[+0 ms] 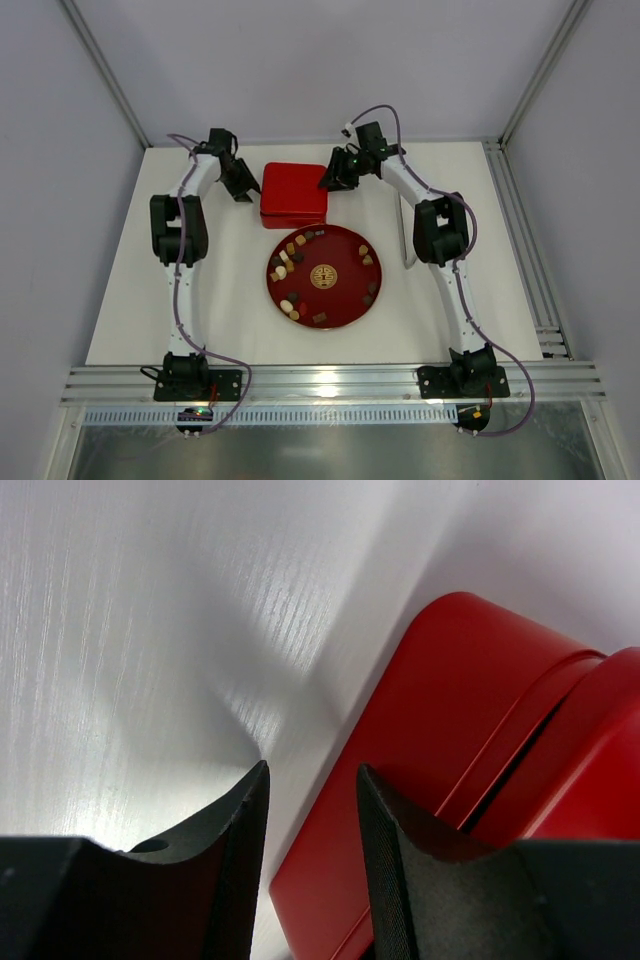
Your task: Pack the chocolate
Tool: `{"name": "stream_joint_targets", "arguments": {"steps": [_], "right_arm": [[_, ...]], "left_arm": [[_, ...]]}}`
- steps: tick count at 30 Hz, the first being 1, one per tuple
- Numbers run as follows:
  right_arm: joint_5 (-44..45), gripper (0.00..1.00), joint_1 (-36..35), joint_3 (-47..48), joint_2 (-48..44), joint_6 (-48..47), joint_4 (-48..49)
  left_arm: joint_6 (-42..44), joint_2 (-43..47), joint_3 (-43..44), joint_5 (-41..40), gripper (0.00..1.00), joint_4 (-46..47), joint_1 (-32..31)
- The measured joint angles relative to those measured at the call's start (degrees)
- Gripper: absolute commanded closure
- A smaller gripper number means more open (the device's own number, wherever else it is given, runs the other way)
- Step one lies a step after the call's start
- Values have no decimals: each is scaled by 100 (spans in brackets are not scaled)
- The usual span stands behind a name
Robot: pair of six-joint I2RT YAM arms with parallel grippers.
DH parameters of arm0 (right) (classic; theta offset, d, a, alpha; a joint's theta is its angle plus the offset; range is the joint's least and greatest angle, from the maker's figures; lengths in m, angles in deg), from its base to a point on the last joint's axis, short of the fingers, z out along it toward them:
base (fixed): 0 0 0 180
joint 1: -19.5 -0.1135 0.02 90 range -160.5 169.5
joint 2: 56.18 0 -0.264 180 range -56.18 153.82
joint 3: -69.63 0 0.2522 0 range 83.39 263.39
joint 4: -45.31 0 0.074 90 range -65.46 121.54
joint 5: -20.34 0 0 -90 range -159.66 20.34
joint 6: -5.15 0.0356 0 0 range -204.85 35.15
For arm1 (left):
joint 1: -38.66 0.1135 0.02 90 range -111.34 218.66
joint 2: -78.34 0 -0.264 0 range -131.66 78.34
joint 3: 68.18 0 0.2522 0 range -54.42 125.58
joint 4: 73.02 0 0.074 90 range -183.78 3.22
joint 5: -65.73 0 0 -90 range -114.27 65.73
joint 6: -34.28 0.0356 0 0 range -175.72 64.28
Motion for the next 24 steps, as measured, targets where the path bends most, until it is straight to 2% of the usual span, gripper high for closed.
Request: {"name": "stream_joint_targets", "arguments": {"steps": [9, 24], "right_arm": [[310, 60, -94, 144, 0, -345, -173], [1045, 60, -304, 24, -236, -699, -243]], "left_arm": [[87, -81, 337, -9, 59, -79, -13], [98, -81, 308, -72, 59, -74, -31]]}}
